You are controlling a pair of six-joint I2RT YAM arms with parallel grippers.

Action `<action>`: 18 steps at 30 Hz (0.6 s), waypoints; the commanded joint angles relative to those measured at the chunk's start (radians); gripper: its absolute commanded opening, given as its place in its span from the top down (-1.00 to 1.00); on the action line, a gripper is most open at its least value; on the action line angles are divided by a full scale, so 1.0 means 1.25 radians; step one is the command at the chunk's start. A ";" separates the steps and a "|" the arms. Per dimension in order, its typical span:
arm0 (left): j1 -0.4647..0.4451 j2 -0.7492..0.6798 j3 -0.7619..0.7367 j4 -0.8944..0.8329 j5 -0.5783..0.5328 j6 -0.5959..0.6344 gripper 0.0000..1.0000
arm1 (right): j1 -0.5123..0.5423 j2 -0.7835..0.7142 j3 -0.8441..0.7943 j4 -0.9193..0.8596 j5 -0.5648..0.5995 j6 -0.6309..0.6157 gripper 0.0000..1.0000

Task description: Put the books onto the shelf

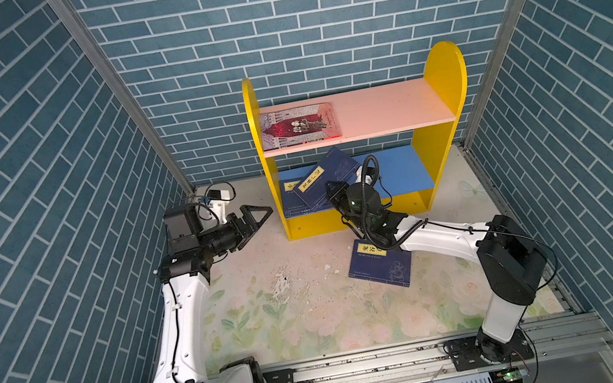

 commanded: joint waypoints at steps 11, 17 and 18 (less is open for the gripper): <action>0.005 -0.007 -0.026 0.043 0.031 -0.039 -0.99 | 0.032 0.121 0.143 0.034 0.162 0.106 0.75; 0.005 -0.012 -0.026 0.042 0.037 -0.042 -0.99 | 0.044 0.171 0.201 0.003 0.169 0.137 0.71; 0.005 -0.012 -0.027 0.042 0.037 -0.045 -0.99 | 0.044 0.177 0.207 -0.004 0.169 0.144 0.70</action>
